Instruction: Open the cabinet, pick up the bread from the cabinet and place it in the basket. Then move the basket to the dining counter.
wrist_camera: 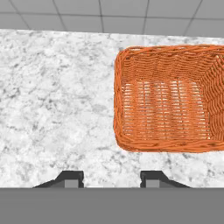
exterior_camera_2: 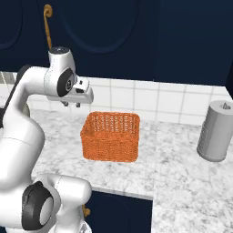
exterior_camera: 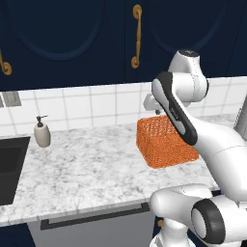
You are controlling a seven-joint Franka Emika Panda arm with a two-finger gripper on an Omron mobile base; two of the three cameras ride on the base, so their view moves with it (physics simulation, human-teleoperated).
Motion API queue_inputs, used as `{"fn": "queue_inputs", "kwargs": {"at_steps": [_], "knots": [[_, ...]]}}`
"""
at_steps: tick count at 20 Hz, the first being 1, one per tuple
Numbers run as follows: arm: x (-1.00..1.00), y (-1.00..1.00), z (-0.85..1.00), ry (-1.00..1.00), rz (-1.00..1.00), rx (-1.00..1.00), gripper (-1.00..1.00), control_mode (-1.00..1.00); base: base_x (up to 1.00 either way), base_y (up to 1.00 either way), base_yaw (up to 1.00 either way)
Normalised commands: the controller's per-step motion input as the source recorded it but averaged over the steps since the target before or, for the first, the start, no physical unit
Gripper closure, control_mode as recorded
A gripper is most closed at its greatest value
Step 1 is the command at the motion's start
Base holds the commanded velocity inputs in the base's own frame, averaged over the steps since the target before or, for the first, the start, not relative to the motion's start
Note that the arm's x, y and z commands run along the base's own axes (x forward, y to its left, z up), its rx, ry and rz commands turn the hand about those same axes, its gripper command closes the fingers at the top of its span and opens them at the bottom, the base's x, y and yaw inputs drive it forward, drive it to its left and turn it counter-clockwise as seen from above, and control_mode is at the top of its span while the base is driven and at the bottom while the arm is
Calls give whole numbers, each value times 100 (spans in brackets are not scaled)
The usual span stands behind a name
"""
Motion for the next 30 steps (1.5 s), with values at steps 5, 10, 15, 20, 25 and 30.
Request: {"fn": "queue_inputs", "kwargs": {"at_steps": [5,10,15,20,25,30], "knots": [[0,59,11,-12,-5,0,-100,-100,0,0,0],[2,54,96,-41,-15,-10,-100,-100,0,0,0],[5,3,100,-25,-1,-19,-100,-100,0,0,0],[20,43,100,-35,-1,-15,-100,-100,0,0,0],[11,45,100,-29,0,-9,-100,-100,0,0,0],[1,-19,34,-7,-4,13,-100,-100,0,0,0]]}}
